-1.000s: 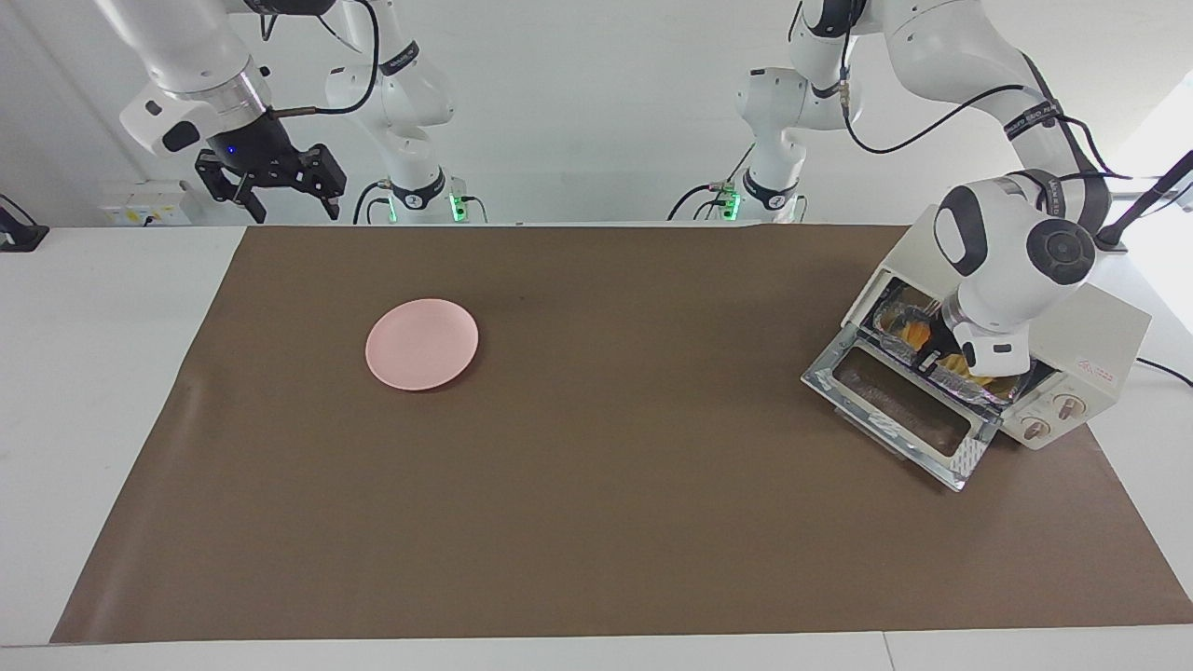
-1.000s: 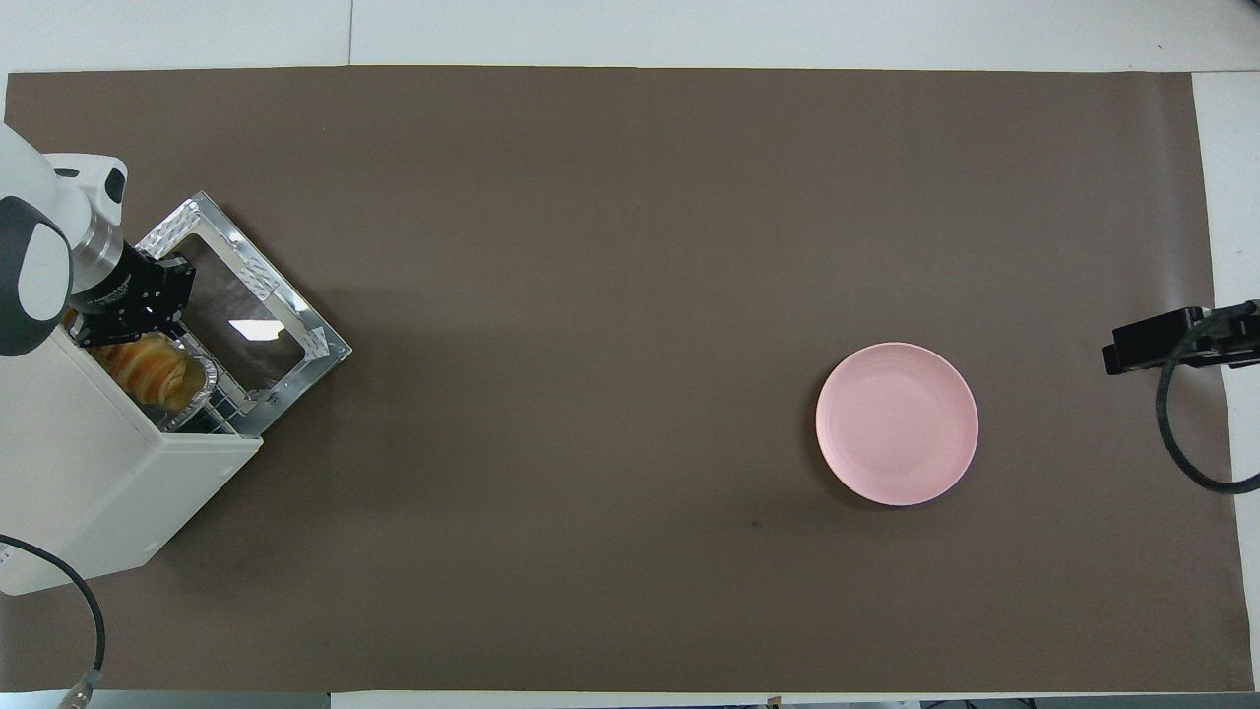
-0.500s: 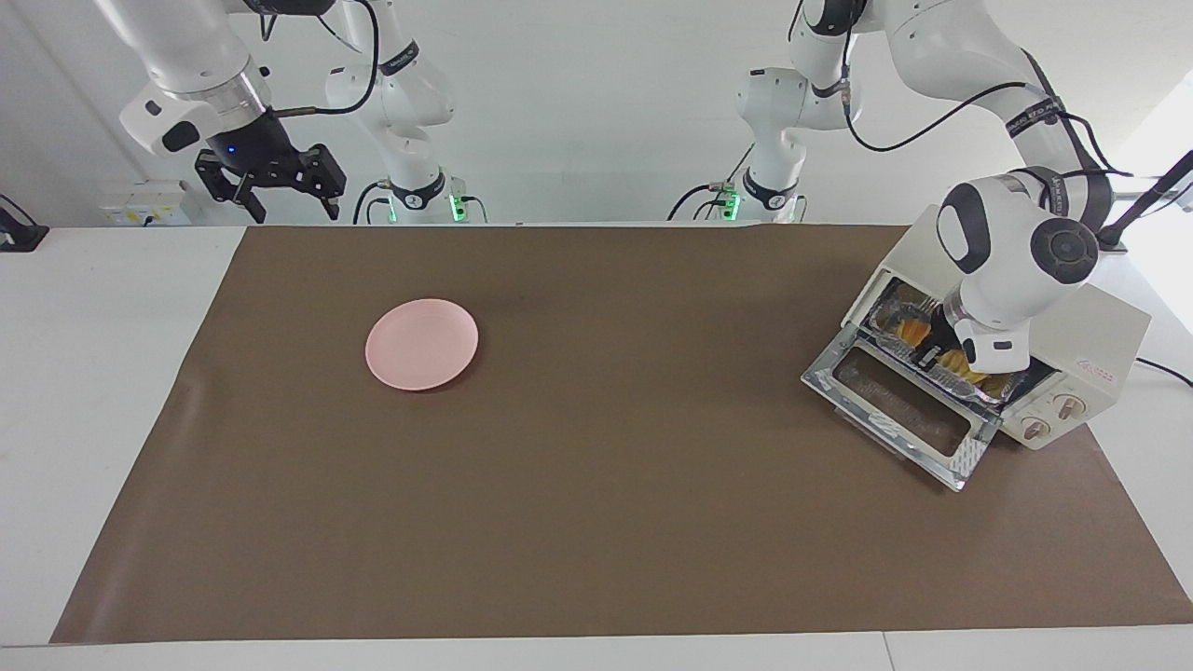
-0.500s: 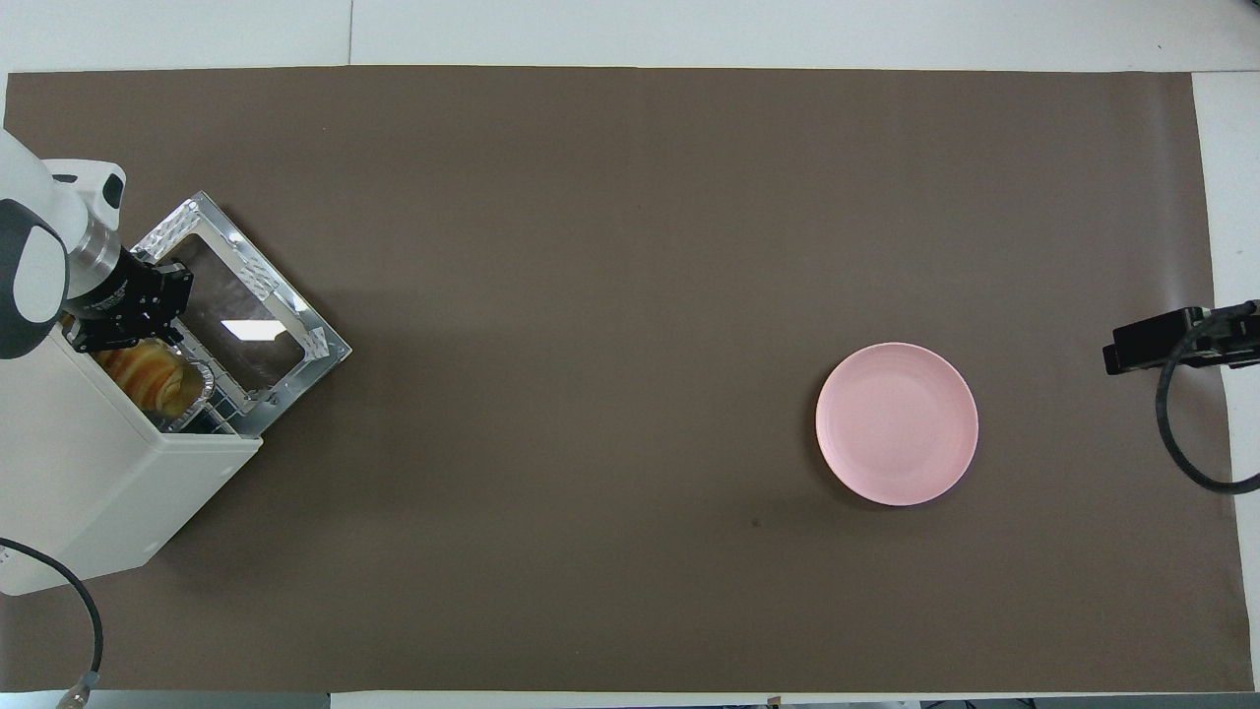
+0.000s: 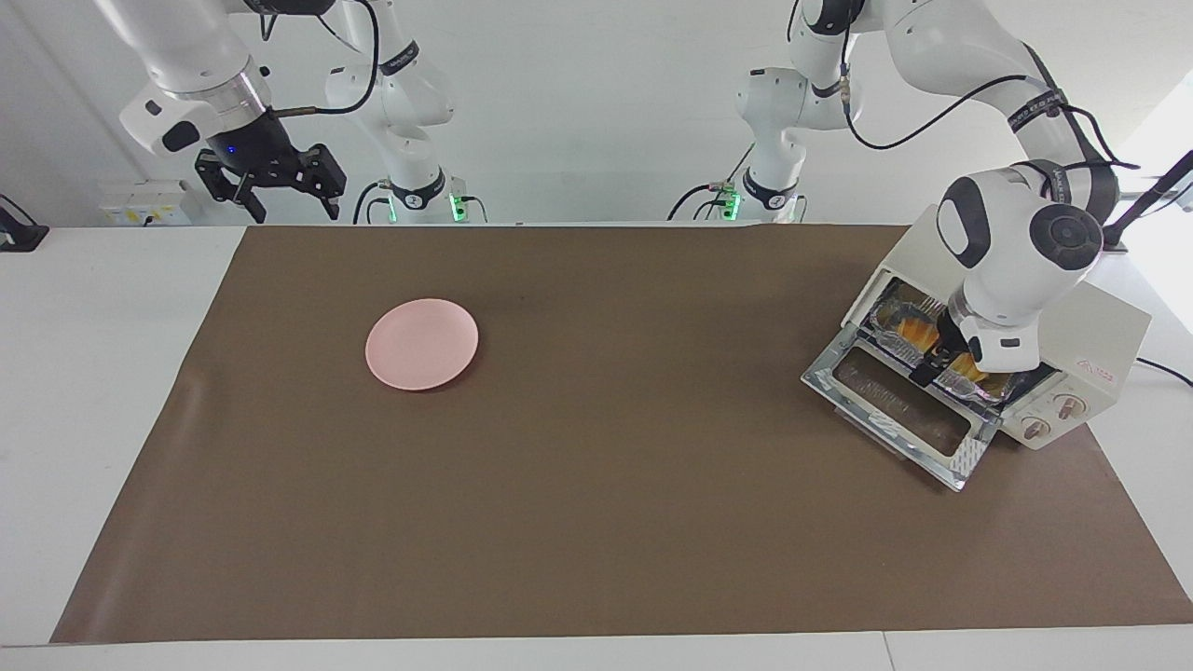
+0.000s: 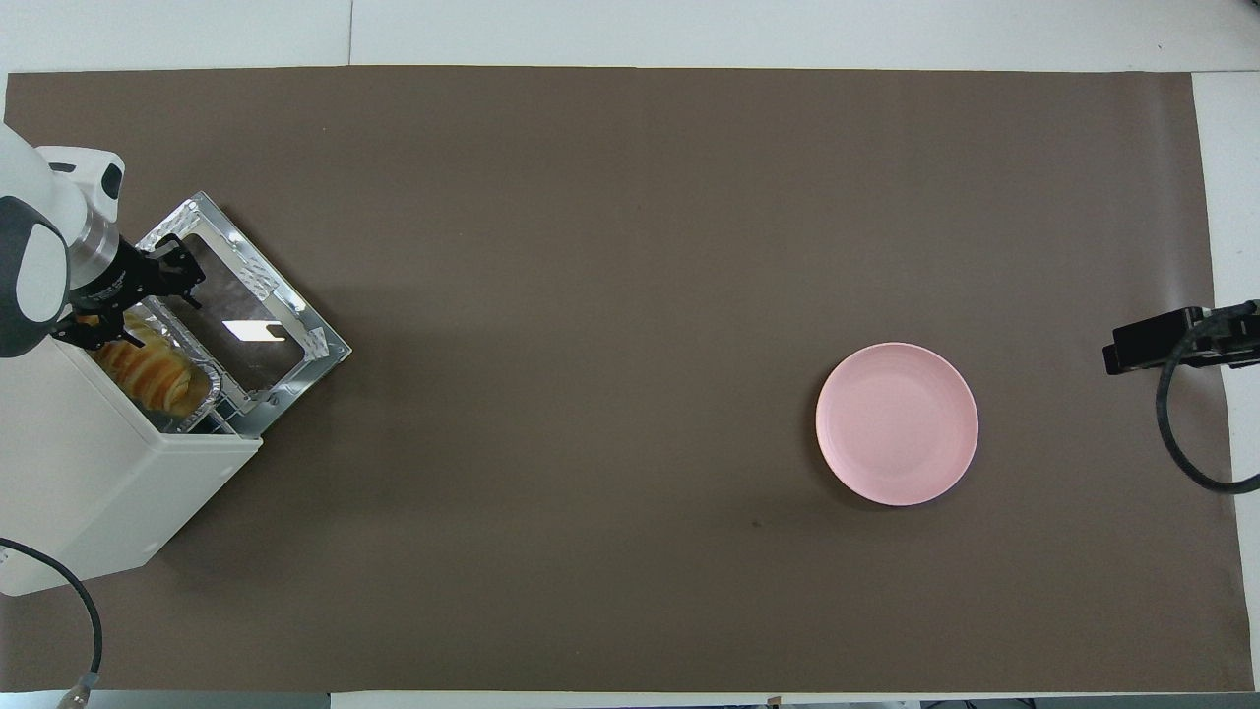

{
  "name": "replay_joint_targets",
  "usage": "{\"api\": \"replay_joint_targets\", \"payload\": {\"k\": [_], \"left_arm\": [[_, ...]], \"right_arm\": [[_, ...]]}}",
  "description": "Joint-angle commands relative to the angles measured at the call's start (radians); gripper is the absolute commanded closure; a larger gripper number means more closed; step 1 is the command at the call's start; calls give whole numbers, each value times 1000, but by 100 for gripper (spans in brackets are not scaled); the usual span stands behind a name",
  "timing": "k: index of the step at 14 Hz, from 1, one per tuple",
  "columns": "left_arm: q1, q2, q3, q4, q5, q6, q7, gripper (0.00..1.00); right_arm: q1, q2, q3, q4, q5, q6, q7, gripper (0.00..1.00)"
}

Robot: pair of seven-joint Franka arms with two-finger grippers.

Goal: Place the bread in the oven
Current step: 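Release the foil tray inside the oven and withdraw the left gripper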

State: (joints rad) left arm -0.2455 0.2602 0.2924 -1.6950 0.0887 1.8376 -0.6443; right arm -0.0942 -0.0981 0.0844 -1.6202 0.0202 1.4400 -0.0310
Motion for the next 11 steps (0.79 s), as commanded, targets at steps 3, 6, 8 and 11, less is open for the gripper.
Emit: {"api": "replay_joint_targets", "payload": {"k": [3,6,8,11], "left_arm": [[-8,-51,-5,106,17,-131,40,0],[-31,-128,-7,104,-1,-191,153,0],[-24,-179,-3,84,-47,-254,242,0],[-31,-248,-4,80,-49,-375,352,0]], "right_arm": [[-13,-15,5,-9,14,-12,-27,0],[-13,-15,5,-9,14,-13,-29,0],[-12,-15,5,-9,14,-12,-29,0],[-13,-15,5,-9,14,-13,-29,0]]}}
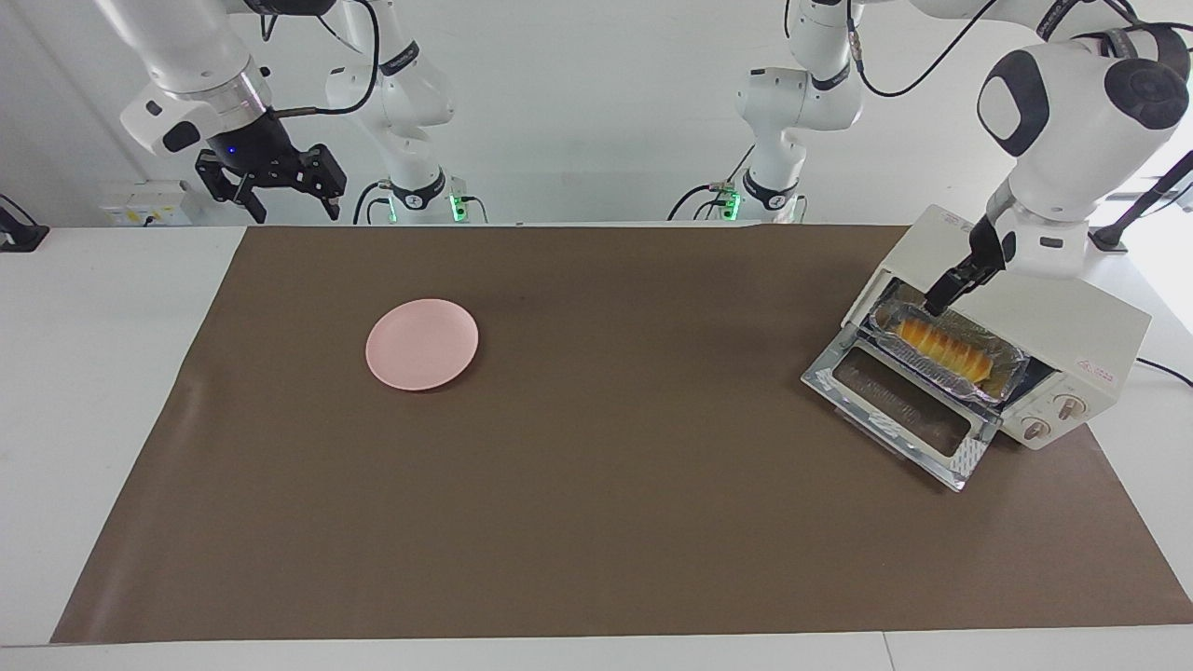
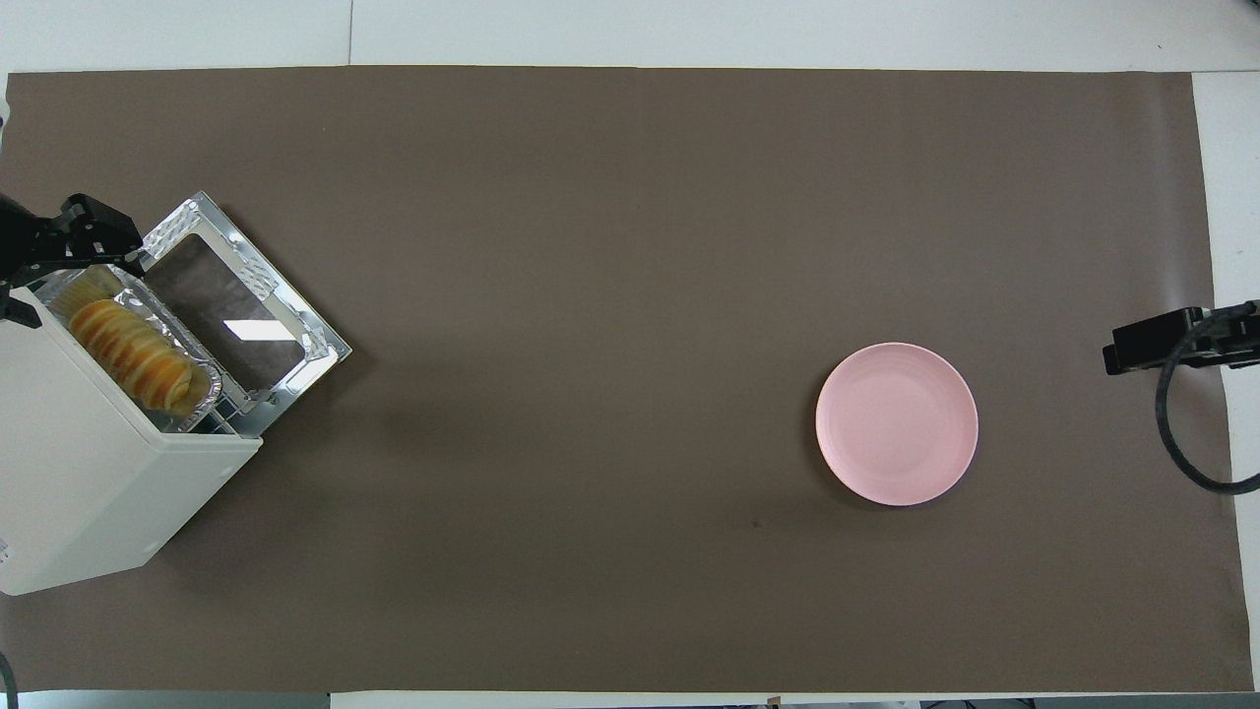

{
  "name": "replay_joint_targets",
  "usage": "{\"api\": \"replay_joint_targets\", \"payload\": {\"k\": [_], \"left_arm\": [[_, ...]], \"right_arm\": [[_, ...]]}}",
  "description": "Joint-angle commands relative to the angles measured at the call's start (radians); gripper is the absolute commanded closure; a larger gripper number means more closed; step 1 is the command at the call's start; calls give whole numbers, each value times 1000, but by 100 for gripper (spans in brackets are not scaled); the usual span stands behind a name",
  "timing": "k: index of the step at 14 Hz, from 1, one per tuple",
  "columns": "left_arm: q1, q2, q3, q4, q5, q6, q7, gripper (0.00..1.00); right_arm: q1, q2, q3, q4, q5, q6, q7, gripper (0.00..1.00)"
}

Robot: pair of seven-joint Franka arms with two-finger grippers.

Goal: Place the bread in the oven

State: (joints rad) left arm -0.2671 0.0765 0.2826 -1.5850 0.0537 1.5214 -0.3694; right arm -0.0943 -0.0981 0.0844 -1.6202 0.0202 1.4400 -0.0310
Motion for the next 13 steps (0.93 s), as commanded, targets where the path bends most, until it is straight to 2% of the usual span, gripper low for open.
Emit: {"api": "replay_joint_targets", "payload": {"k": [1,2,4,5,7,8,10,13], "left_arm": [[-9,-82,6,-32,-14,-97,114,0],[-3,-104,1,-39,-14,-133,138,0],[9,-188,-22,-128,-15,-142,191,0],[25,-184,-40,-124,-18,-123,213,0],[122,-176,-165,-125,-18,-98,211,0],[137,-160,-212,-122,-20,-96,208,0],[129,-144,-215,-115,-20,-44,230,0],[121,-87,-224,-63,-23,-105,279,0]], "right_arm": [[-12,-15,5,-9,14,-13,-29,0],[-13,-15,5,-9,14,-13,-29,0],[-13,-15,5,-9,14,-13,-29,0],[-13,-15,5,-9,14,-13,-29,0],[-13,-15,5,-9,14,-13,-29,0],[-13,-15,5,-9,14,-13,-27,0],[-12,-15,5,-9,14,-12,-29,0],[-13,-15,5,-9,14,-12,-29,0]]}}
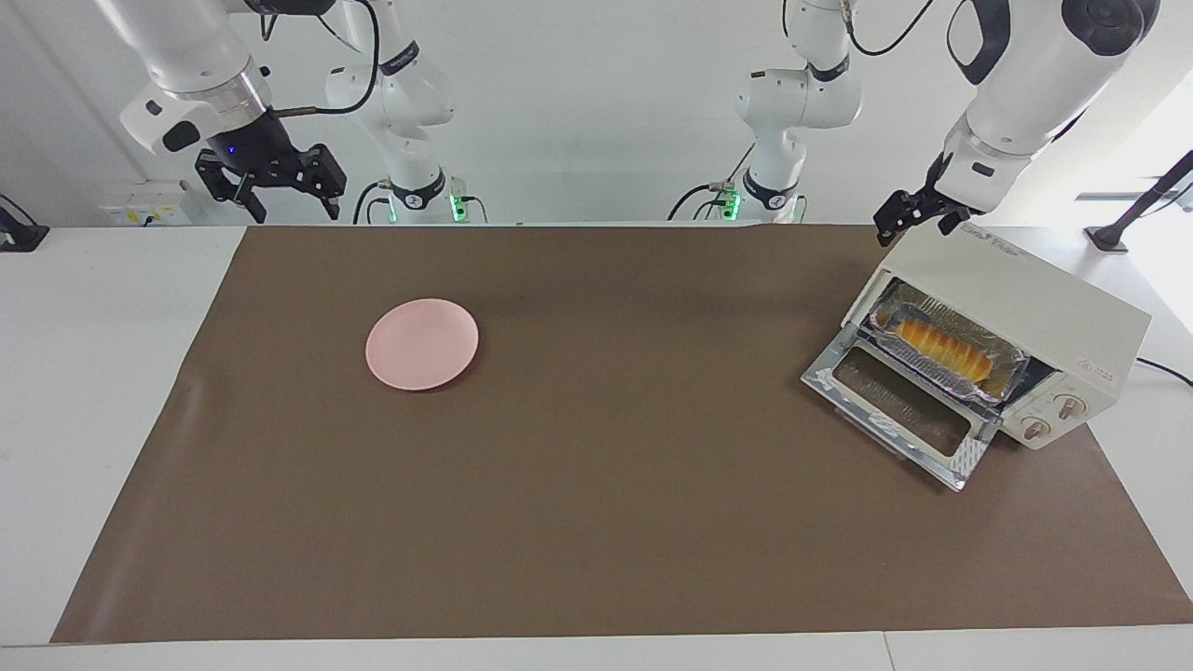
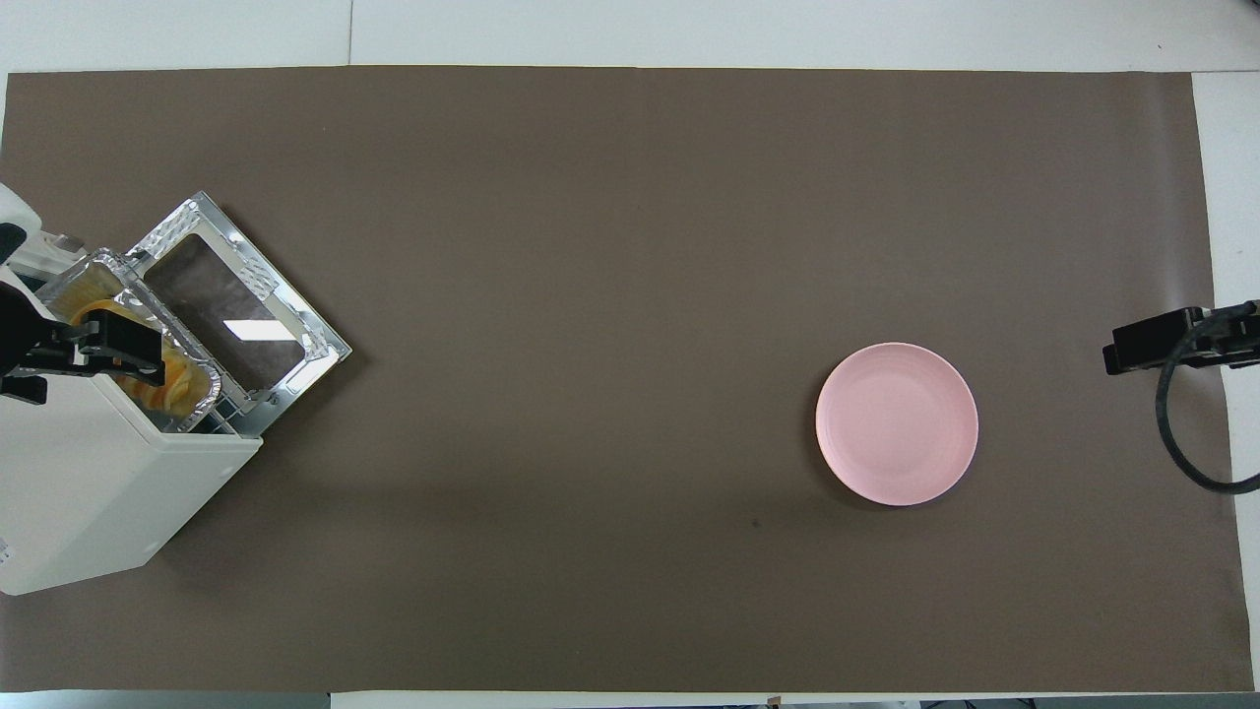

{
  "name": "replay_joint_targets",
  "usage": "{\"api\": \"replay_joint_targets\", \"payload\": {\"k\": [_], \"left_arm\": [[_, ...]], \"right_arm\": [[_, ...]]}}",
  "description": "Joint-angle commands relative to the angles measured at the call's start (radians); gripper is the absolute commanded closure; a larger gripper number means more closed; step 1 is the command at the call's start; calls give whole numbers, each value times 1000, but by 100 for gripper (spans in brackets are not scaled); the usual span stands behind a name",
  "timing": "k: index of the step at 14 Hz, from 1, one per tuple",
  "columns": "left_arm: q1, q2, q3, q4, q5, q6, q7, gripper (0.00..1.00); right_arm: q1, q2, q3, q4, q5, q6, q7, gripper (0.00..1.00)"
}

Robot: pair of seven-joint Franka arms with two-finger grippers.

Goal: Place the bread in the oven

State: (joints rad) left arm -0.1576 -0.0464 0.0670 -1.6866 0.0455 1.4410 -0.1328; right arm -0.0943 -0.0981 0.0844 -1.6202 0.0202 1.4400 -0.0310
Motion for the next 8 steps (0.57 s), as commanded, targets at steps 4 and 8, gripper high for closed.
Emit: {"api": "replay_joint_targets", "payload": {"k": [4,8], "left_arm": [[12,43,-12,64,-41,-30,44,0],[10,34,-12,34,-42,27,44,0]], "right_arm": [[-13,-15,5,-9,14,-13,-29,0],[-13,-15,5,-9,14,-12,-27,0]]}}
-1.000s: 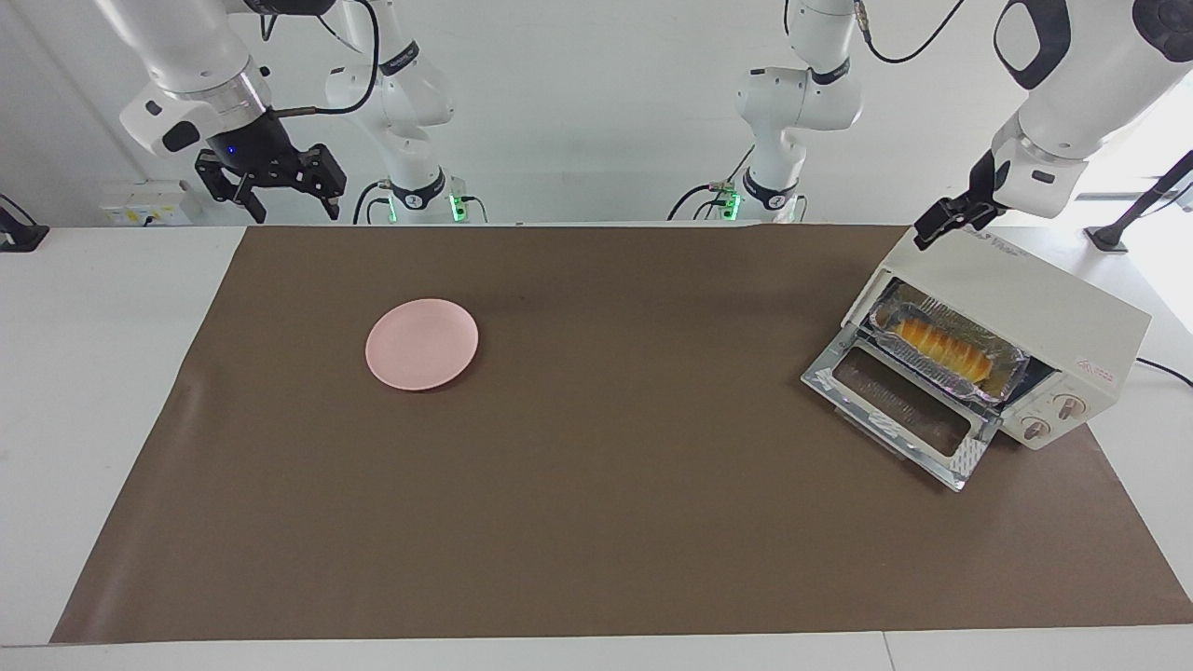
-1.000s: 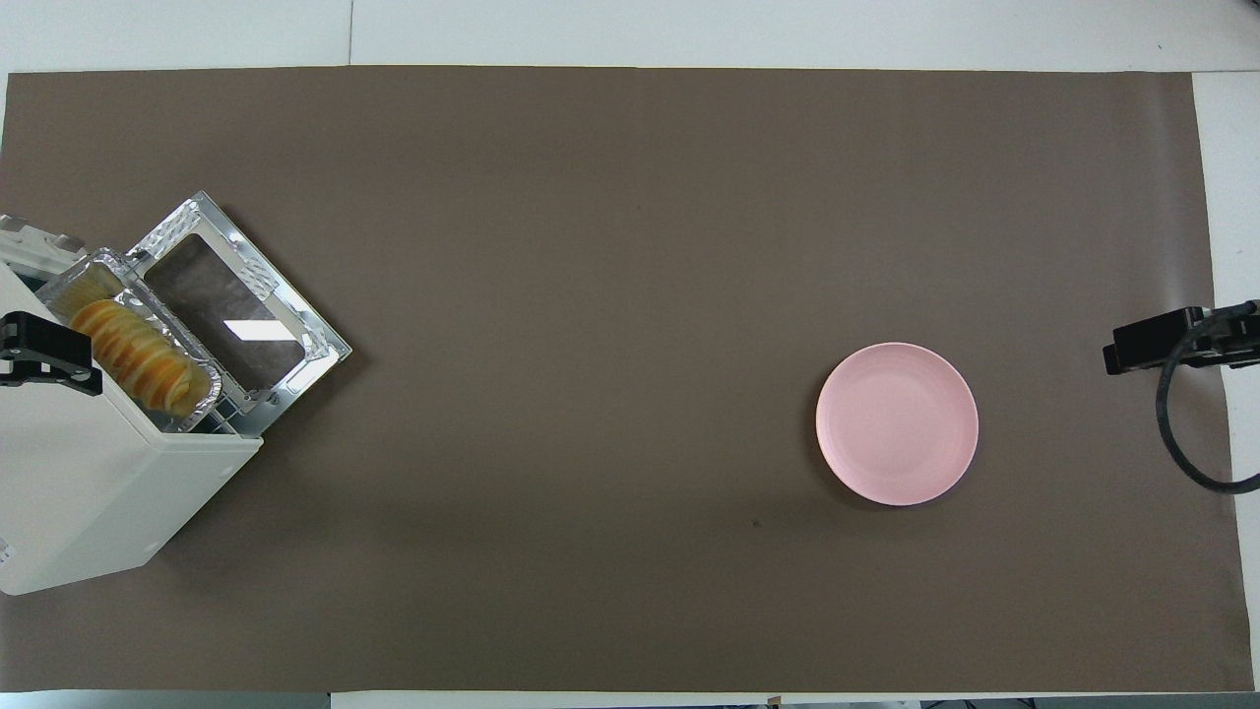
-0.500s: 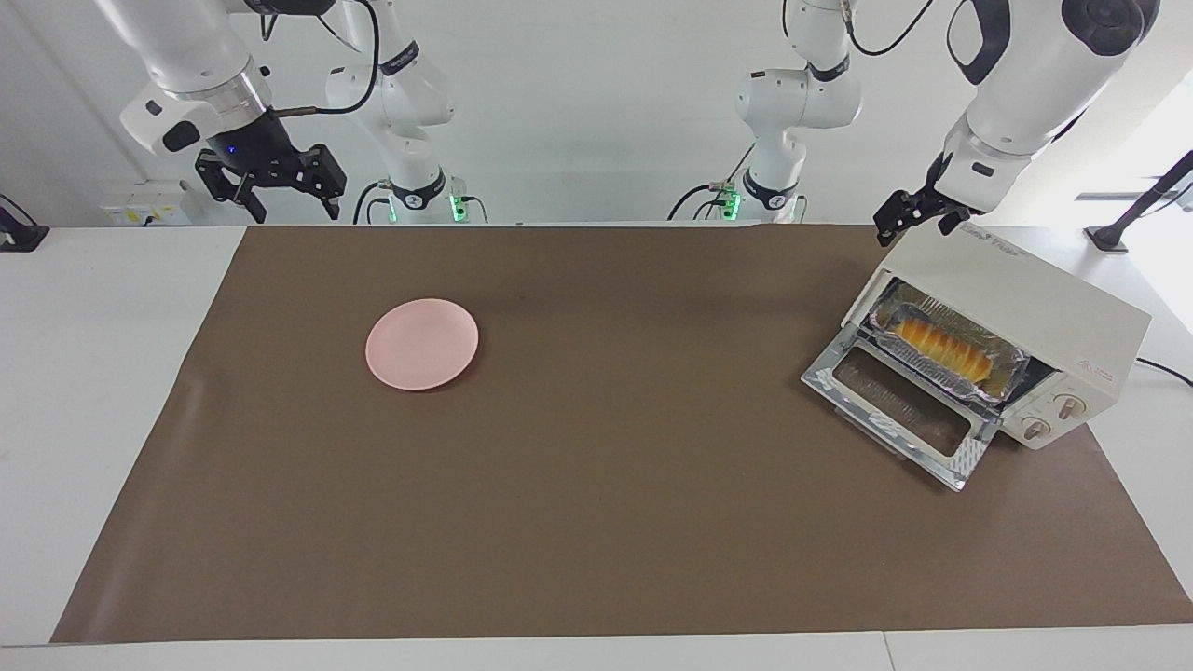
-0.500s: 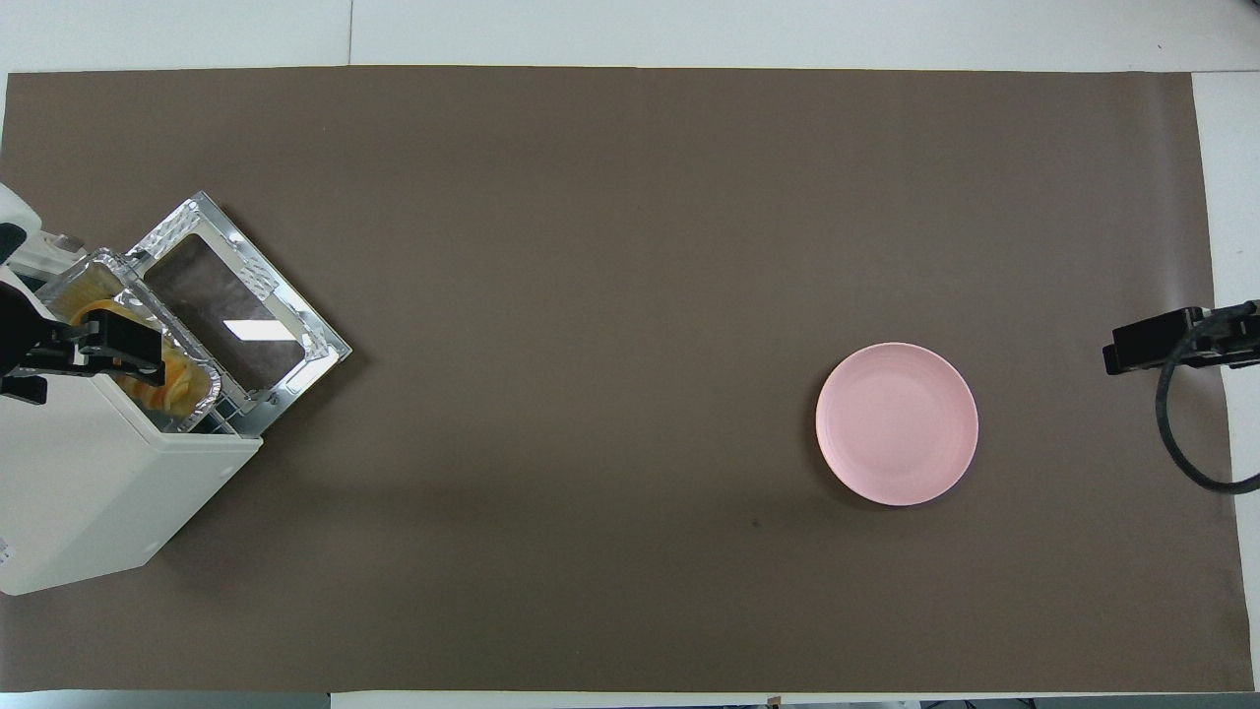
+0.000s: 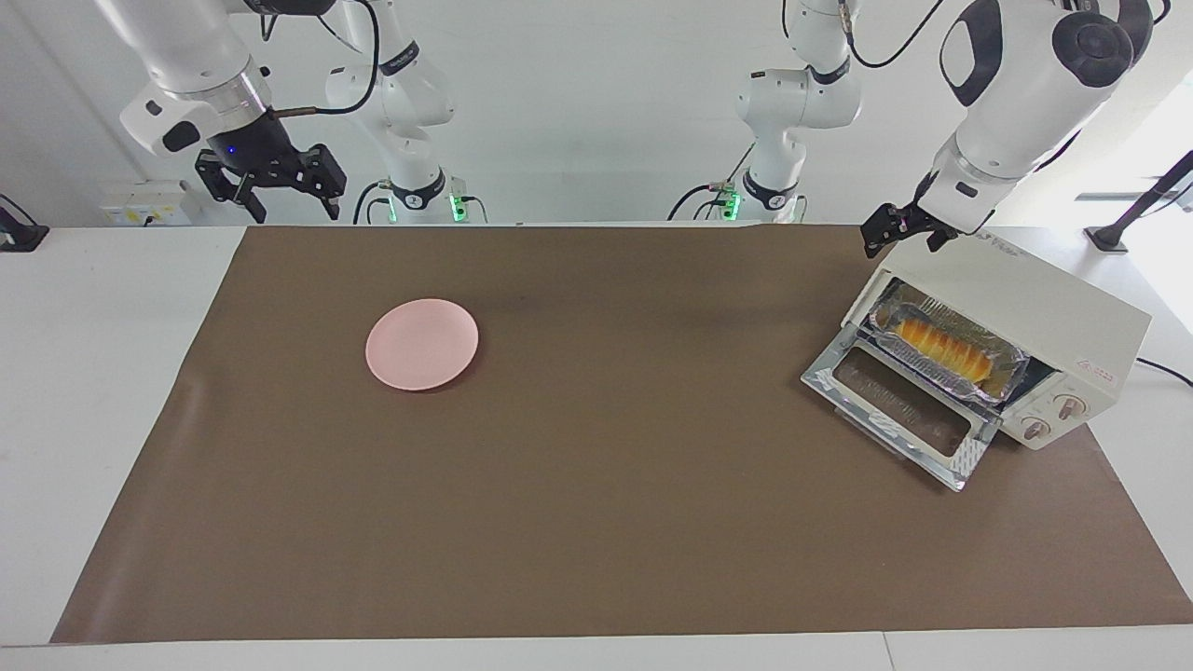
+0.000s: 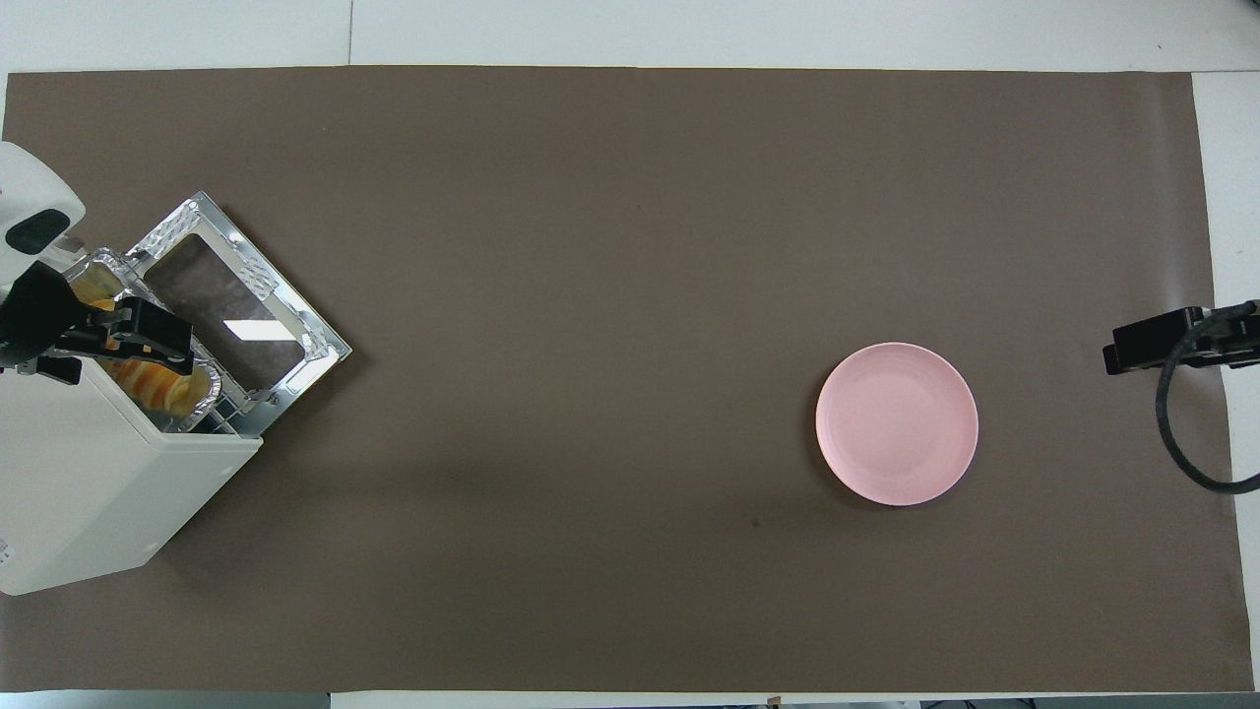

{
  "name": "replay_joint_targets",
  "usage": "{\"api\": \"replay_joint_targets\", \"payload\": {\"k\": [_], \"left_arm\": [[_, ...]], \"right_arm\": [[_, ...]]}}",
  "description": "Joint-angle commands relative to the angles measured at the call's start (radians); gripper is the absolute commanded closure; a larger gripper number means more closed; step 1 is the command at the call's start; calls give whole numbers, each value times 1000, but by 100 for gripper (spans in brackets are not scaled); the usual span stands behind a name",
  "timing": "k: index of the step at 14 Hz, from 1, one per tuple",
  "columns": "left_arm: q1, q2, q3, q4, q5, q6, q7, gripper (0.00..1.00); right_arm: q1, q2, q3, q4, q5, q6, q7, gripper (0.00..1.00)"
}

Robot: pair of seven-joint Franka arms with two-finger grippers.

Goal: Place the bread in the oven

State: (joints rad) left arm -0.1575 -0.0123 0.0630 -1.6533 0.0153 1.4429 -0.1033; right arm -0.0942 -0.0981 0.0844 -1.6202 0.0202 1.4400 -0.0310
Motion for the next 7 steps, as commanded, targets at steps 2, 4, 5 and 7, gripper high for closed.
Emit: {"api": "replay_joint_targets", "payload": {"k": [2,4,5,7], "left_arm": [[12,9,-8,36,-17,30,16,0],[9,8,-8,40,-17,34,16,0],[-2,6,-8,35,-15,42,16,0],[-11,6,-8,33,-15,60,16,0]], "right_arm": [[-12,-15,5,-9,14,-12,-29,0],[-12,-15,5,-9,14,-12,-27,0],[-13,-15,5,-9,14,-13,-27,0],[-13,-15,5,-9,14,-12,-27,0]]}}
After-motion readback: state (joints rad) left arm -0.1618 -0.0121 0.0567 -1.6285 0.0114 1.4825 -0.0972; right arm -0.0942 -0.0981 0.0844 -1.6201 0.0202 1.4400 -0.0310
